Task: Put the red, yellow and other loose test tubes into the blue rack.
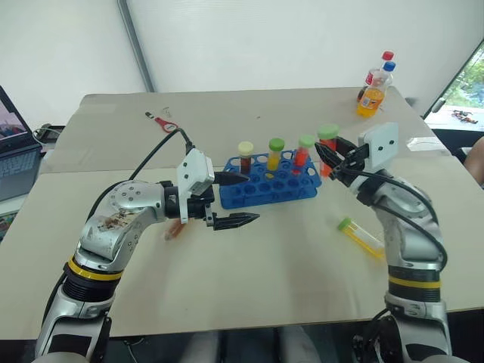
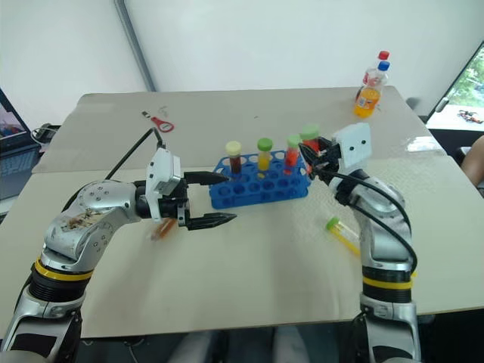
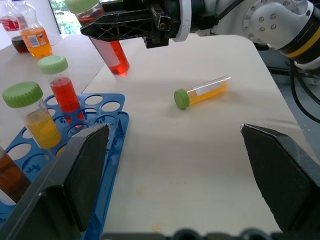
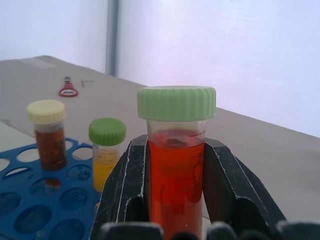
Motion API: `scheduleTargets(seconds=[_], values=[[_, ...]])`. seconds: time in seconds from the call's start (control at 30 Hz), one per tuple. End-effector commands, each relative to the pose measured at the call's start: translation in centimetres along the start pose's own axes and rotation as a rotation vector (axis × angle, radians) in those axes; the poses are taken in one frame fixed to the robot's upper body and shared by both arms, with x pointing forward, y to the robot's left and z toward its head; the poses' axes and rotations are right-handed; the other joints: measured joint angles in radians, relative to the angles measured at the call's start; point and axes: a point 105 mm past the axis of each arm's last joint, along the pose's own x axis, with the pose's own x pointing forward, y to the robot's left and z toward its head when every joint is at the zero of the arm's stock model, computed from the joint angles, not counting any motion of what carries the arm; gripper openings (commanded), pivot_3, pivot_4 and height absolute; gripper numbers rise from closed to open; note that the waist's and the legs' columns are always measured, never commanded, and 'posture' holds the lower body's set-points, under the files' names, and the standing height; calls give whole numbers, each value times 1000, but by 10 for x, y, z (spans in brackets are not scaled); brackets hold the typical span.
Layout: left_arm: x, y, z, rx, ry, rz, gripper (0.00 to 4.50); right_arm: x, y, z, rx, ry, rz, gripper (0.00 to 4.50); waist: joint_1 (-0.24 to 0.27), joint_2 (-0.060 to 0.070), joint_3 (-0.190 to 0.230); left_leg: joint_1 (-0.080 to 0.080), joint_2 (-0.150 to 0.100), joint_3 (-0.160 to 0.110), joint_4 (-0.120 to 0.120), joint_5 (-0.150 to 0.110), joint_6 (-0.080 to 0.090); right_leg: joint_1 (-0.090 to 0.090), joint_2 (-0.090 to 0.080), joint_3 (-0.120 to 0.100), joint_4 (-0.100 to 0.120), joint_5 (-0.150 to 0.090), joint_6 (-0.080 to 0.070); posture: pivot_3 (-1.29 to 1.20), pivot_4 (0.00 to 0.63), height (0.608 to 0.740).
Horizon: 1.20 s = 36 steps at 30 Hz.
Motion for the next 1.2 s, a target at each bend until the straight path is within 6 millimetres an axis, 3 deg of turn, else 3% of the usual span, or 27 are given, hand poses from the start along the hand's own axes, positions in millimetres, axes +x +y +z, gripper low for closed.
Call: scheduleTargets(seconds=[0.03,0.37,0.9,0.97,1.2], values=[[2,-4,13,23,-31,-11,4500,10,4,7,-13,-80,-32,997,-2,0,0,0,0,0,0,0,0,0,0,0,0,0,0,0,150,740],[6,-4,11,-7,-58,17,4500,19,24,-15,36,-96,-42,997,-6,0,0,0,0,0,0,0,0,0,0,0,0,0,0,0,150,740],[5,-5,8,12,-26,1,4500,18,31,-31,115,-104,-114,997,-25,0,0,1,1,0,-1,0,0,0,1,0,0,0,0,0,150,740],[6,-5,9,14,-29,4,4500,16,28,-33,137,-105,-134,2032,-25,0,0,1,1,0,-1,0,0,0,1,0,0,0,0,0,150,740],[12,-4,11,14,-47,21,4500,8,21,-27,113,-93,-124,4431,-21,0,0,0,0,0,-1,0,0,0,0,0,0,0,0,0,150,740]])
